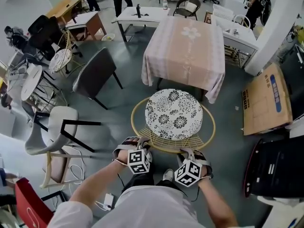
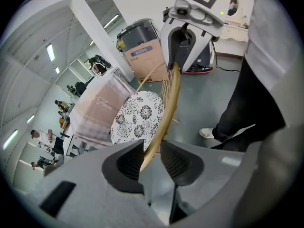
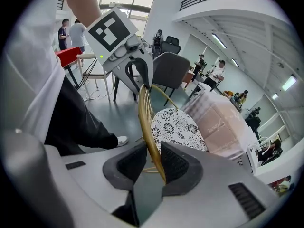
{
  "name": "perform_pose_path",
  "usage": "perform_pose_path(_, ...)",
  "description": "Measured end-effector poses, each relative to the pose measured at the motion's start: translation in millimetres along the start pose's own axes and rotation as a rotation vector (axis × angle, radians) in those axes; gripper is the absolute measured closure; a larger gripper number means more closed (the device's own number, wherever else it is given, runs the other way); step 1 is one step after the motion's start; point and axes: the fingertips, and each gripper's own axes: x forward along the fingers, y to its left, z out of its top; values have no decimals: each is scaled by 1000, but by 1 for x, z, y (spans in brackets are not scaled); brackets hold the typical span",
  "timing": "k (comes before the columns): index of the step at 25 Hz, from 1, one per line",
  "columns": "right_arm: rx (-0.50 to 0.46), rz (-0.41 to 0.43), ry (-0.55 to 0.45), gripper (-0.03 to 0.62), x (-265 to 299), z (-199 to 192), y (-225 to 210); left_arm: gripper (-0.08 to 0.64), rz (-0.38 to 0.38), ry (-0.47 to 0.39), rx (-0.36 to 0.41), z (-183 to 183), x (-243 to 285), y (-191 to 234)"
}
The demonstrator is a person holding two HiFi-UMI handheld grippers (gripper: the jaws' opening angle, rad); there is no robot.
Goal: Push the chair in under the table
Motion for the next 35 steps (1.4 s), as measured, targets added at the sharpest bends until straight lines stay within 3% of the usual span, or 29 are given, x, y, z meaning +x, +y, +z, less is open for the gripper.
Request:
perform_pose_path(18, 95, -55, 54, 512, 43, 42, -62, 443, -20, -23, 57, -17, 34, 93)
perform_pose_path(35, 165, -130, 138, 512, 77, 58, -120, 442, -40, -69, 113, -16, 66, 165)
